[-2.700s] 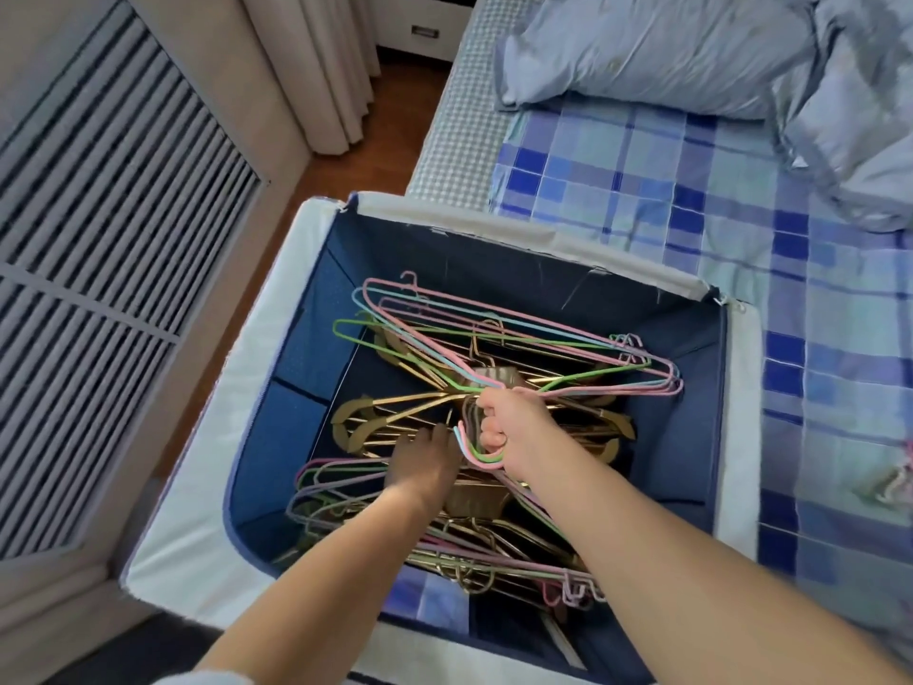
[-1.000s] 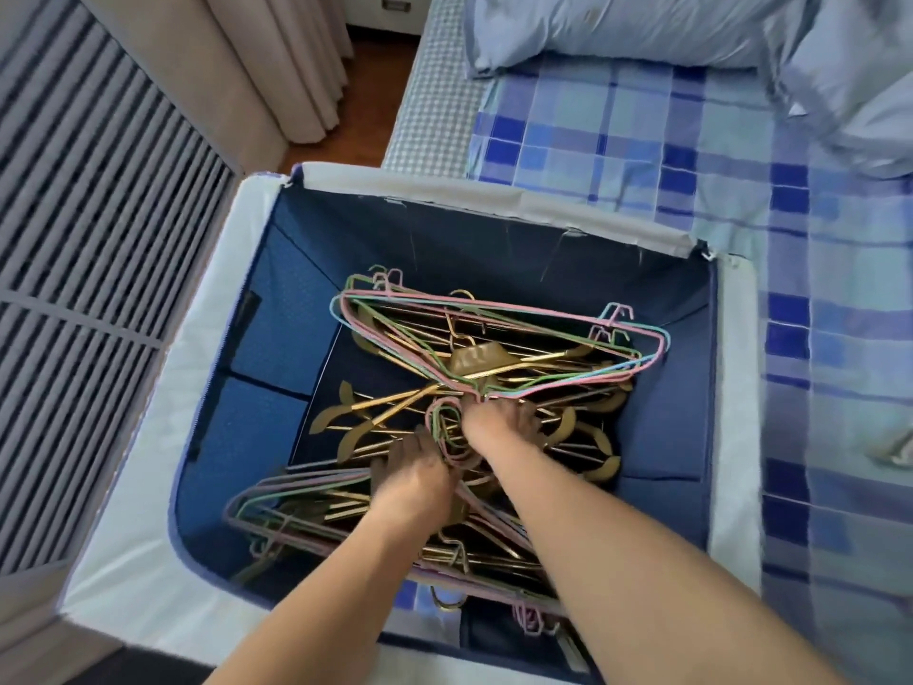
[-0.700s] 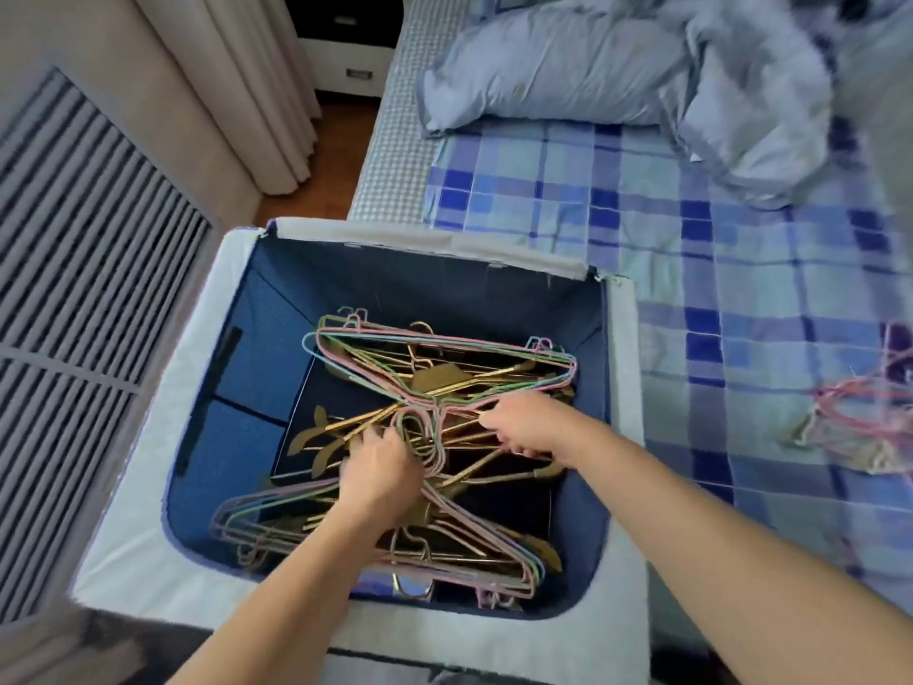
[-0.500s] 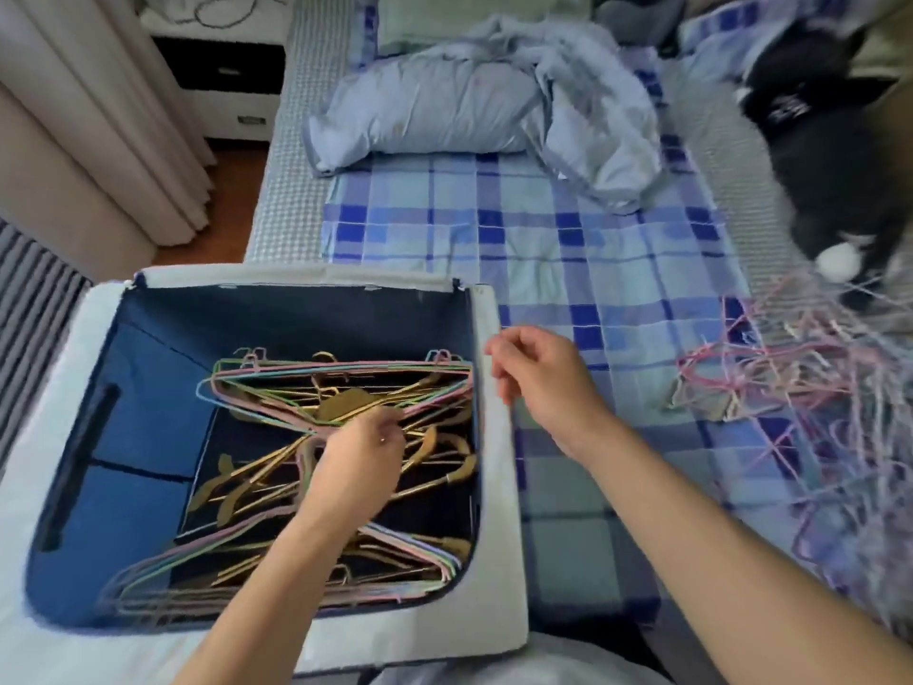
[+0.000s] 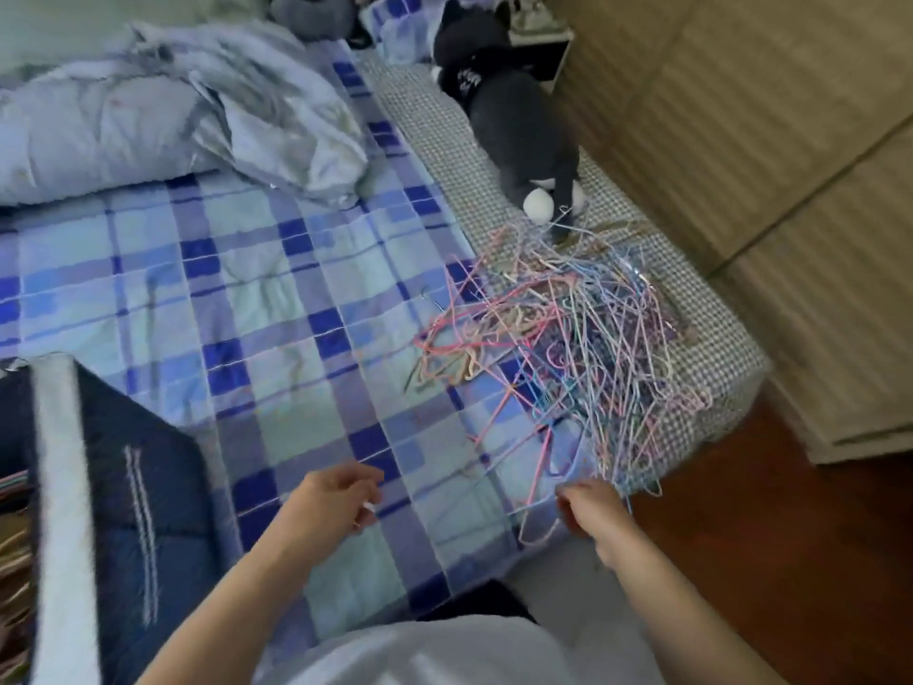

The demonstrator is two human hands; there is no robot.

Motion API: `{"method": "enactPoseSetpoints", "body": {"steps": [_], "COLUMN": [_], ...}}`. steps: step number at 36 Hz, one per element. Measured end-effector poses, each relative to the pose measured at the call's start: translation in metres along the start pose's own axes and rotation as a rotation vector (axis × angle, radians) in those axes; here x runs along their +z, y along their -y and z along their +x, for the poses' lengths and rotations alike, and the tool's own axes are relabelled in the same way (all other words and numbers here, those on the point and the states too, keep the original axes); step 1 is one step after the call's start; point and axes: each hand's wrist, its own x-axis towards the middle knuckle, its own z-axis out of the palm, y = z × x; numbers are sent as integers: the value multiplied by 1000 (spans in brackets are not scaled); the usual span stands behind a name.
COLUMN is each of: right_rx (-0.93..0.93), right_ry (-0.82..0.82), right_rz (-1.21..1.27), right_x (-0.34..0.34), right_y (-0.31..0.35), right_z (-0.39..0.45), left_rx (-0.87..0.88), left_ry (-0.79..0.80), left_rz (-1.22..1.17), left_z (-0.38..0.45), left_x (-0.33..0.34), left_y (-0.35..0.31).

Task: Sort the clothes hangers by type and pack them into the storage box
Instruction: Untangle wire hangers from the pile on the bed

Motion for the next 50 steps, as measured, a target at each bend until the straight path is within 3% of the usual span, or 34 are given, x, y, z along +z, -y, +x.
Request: {"method": "enactPoseSetpoints", "body": {"steps": [4, 8, 13, 18, 25, 30, 34, 37, 40, 42, 46, 50], "right_rx": [45, 111, 13, -68, 61, 26, 98, 109, 120, 138, 166, 75], "right_ry": [105, 180, 128, -8, 177, 114, 210, 312, 349, 365, 412, 426], "right_rz": [-84, -97, -267, -236, -243, -40, 447, 748, 840, 878, 986, 966], "right_x": [-34, -67, -83, -92, -79, -75, -89, -111, -131, -136, -140, -140], "right_y": [-35, -24, -14, 38, 45, 37, 52, 83, 116, 130, 145, 144], "right_z": [82, 127, 215, 215, 221, 209, 193, 180, 167, 161, 145, 134], "left_rx": [-181, -281, -302, -334, -363, -339, -307, -105, 186, 345, 203, 223], "left_ry": [-116, -215, -219, -180, -216, -179, -131, -109, -94, -46, 151, 77], "left_rz": [-86, -152, -78, 58, 155, 171, 125, 281, 607, 702, 567, 419], "left_z": [36, 45, 56, 47, 39, 32, 43, 50, 52, 55, 57, 57], "left_x": [62, 113, 152, 167, 154, 162, 168, 173, 187, 198, 220, 229], "left_y": [6, -5, -16, -15, 7, 5, -6, -30, -61, -76, -88, -93]}}
